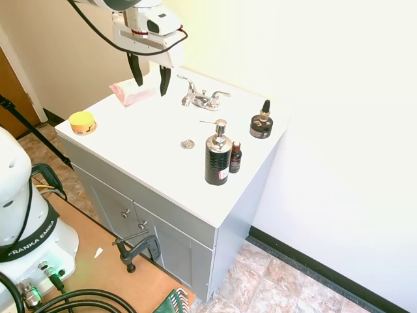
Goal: Turn on the hot water
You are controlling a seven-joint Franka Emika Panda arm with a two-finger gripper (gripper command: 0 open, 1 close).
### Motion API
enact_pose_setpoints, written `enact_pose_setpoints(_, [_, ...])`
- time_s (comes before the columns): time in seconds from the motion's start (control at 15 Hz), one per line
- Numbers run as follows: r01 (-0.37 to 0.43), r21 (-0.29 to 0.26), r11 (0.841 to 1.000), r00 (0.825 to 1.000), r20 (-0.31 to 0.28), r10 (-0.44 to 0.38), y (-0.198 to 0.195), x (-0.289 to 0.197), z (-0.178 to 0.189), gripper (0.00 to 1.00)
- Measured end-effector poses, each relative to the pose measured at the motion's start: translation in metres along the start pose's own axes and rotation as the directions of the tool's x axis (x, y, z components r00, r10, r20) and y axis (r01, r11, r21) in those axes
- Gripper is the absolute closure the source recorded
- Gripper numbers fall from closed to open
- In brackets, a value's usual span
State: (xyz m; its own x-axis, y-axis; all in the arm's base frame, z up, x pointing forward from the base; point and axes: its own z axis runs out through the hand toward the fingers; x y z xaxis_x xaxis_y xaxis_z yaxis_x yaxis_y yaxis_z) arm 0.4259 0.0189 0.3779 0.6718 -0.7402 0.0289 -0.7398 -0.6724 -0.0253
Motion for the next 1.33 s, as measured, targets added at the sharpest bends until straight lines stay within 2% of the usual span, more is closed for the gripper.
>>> enact_pose_setpoints(0.2, [-0.011,0.001,1.0,1.0,-0.01,0.011,-0.001,0.001,0.001,0.0])
enact_pose_setpoints(0.47, [-0.071,-0.004,0.997,0.995,-0.077,0.07,-0.026,0.007,0.009,0.0])
enact_pose_setpoints(0.87, [-0.111,0.015,0.994,0.99,-0.09,0.112,-0.036,0.017,0.003,0.0])
enact_pose_setpoints(1.07, [-0.153,0.056,0.987,0.972,-0.174,0.16,-0.048,0.022,0.011,0.0])
enact_pose_setpoints(1.33, [-0.158,0.114,0.981,0.934,-0.305,0.186,-0.094,0.031,0.037,0.0])
